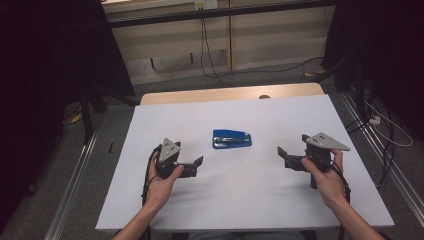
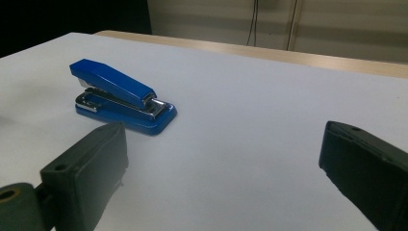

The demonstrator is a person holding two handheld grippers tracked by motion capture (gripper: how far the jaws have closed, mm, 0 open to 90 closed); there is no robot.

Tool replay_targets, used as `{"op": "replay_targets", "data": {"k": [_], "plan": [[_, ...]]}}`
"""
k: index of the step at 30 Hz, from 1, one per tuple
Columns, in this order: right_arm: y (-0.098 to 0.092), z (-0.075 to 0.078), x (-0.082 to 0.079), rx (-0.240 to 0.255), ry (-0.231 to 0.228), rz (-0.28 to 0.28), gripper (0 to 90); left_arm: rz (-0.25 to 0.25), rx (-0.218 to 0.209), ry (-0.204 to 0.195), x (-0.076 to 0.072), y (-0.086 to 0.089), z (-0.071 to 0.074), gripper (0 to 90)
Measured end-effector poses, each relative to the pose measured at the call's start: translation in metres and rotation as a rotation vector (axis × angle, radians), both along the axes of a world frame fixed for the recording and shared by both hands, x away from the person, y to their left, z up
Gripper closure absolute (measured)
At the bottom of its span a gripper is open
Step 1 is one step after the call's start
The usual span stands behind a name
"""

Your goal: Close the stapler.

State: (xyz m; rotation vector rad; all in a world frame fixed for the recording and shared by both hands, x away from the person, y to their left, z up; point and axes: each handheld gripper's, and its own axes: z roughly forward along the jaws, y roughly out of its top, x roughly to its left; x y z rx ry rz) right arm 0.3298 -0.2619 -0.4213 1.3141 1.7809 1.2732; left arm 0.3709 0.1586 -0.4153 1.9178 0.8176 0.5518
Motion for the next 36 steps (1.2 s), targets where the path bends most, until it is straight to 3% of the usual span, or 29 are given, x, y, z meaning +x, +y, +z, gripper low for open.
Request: {"op": "replay_targets", "data": {"k": [13,20,28,32,36], "plan": [[-0.008,-0.001,-0.025,-0.003,0.004,-0.013,2.8,0.035,-0.033,0.004,-0.015,0.02,0.005,4.2],[-0.01,-0.001,-0.035,-0.021,0.006,-0.013,2.6,0.066,0.016,-0.006,-0.03,0.034,0.004,4.2],[-0.009,-0.007,-0.046,-0.042,-0.006,-0.034,2.2,0.057,-0.009,0.0,-0.048,0.045,0.002,4.1],[-0.009,-0.008,-0.049,-0.047,-0.019,-0.032,2.1,0.038,-0.019,0.012,-0.052,0.048,0.003,4.1],[-0.009,-0.009,-0.052,-0.041,-0.029,-0.041,2.0,0.056,-0.021,0.014,-0.052,0.051,0.002,4.0]]}}
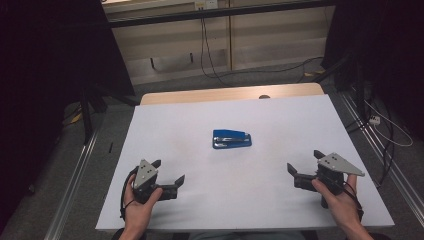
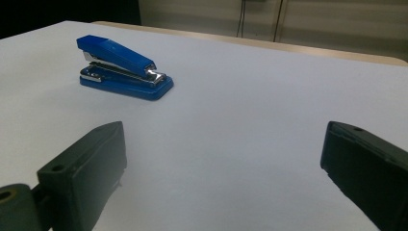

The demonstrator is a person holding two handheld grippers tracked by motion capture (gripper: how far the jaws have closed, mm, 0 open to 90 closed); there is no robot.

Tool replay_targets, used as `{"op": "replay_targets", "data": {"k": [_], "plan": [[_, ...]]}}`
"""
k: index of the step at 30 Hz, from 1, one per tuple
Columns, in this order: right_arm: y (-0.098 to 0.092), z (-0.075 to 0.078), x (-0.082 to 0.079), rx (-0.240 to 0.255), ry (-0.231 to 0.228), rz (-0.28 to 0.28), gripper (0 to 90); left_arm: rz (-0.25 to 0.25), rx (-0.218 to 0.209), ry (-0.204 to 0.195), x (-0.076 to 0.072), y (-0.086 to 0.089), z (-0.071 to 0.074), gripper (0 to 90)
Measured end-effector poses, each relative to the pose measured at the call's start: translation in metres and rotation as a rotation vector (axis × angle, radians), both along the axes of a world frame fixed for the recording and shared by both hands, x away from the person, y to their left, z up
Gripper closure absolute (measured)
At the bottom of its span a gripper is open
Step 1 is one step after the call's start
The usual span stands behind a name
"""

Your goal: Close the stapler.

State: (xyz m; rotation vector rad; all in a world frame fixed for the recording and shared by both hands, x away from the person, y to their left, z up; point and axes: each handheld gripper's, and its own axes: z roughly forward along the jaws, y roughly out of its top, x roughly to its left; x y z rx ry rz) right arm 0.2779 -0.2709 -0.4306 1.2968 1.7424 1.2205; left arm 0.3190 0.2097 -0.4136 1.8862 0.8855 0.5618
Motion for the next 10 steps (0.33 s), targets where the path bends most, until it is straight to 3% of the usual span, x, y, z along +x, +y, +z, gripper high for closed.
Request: {"op": "replay_targets", "data": {"k": [5,10], "plan": [[-0.003,0.0,0.003,0.028,-0.014,-0.014,1.9,-0.008,0.032,0.019,0.001,-0.007,-0.003,4.1],[-0.003,-0.001,0.006,0.033,-0.022,-0.012,1.9,-0.034,0.017,0.011,0.001,-0.01,-0.003,4.1]]}}
